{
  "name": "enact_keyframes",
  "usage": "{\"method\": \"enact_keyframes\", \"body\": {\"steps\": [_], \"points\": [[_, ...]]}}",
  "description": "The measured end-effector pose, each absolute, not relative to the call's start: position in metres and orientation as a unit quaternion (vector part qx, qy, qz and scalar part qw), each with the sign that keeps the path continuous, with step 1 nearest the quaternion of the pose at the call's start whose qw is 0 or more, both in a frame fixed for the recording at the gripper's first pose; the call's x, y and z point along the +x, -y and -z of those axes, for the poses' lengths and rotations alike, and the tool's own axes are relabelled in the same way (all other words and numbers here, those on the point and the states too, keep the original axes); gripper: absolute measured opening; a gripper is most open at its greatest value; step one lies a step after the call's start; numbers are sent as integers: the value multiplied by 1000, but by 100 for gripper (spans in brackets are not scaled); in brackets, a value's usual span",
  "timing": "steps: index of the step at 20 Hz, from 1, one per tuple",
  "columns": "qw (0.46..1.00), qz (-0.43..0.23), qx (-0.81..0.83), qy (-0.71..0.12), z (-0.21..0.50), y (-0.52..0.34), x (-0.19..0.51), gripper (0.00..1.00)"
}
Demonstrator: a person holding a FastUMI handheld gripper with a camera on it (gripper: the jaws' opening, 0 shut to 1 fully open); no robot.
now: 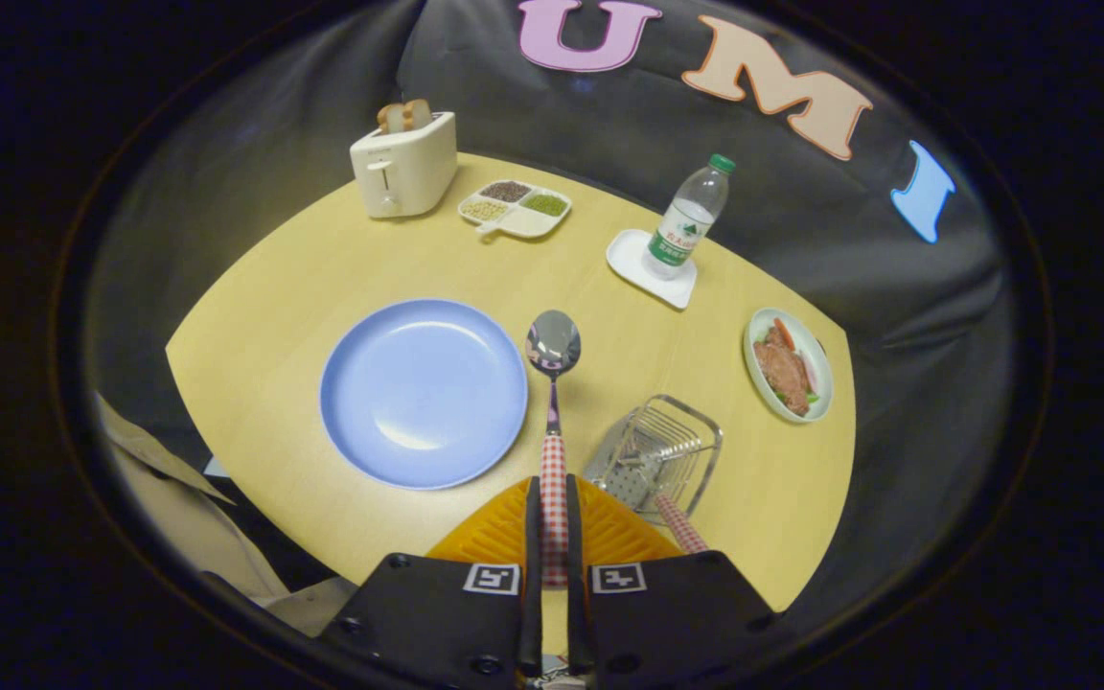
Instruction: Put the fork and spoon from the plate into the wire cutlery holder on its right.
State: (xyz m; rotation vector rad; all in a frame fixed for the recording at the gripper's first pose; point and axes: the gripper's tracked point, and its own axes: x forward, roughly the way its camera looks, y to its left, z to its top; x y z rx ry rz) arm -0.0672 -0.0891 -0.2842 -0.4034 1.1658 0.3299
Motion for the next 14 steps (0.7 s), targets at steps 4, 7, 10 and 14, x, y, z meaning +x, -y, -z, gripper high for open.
{"method": "enact_keyframes", "body": {"steps": [4,7,10,14], "points": [[786,-163,-217,-555,271,118,-63,13],[775,-170,-232,-563,262,136,-59,13],[755,-183,-251,-578,259,158,-61,13],[727,-205,-276,-594,249,177,-59,13]]}}
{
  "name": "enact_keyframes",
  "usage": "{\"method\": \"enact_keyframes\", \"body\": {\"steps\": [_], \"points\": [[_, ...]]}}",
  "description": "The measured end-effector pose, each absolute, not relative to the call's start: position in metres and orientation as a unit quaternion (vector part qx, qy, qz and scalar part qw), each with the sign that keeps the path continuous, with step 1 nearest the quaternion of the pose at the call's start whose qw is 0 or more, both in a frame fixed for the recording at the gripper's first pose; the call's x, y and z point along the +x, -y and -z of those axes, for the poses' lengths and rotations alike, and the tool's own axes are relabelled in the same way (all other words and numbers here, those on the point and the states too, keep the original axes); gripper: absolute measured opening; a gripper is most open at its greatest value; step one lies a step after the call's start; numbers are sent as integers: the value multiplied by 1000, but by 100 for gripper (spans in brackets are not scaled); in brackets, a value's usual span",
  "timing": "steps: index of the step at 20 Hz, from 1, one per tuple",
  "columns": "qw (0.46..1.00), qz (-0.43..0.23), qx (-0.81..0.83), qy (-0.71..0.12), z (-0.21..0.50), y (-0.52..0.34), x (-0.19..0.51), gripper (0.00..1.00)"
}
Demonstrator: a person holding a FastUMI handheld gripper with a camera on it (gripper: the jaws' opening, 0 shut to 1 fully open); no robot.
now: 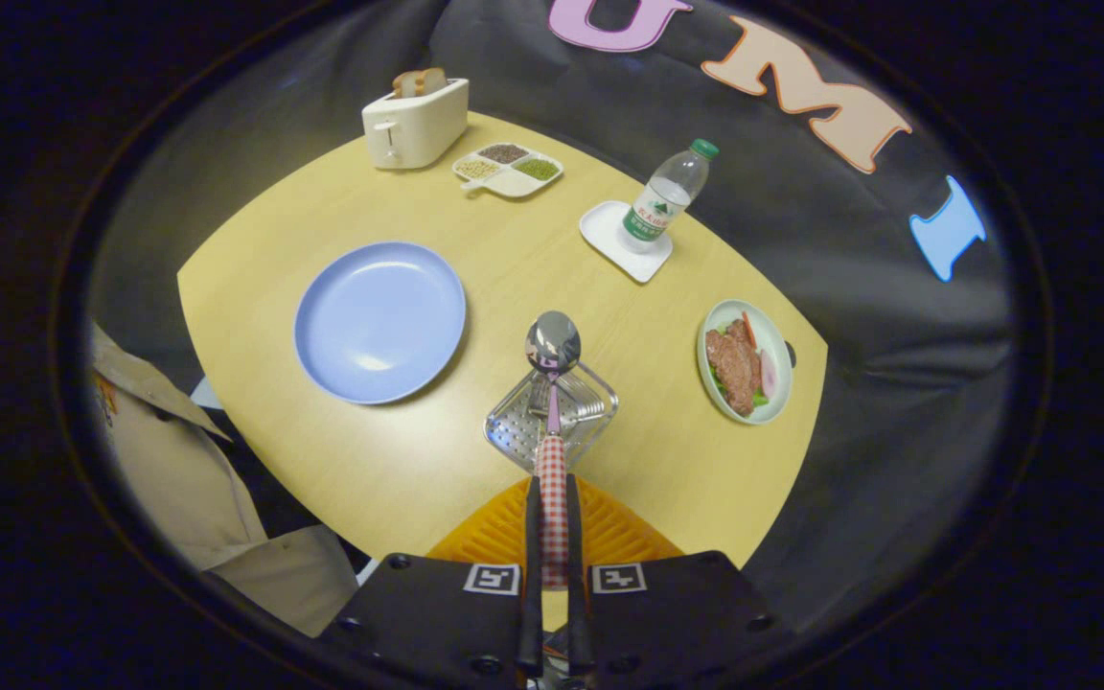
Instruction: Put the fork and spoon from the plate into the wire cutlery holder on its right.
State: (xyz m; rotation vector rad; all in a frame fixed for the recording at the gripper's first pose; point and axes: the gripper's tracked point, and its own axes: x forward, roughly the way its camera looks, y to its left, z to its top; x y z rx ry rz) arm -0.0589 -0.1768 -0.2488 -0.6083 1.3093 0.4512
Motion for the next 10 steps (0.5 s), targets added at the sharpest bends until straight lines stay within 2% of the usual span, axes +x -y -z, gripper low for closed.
{"method": "enact_keyframes", "body": {"steps": [10], "points": [[633,-247,-322,-660,255,211,-62,13]]}}
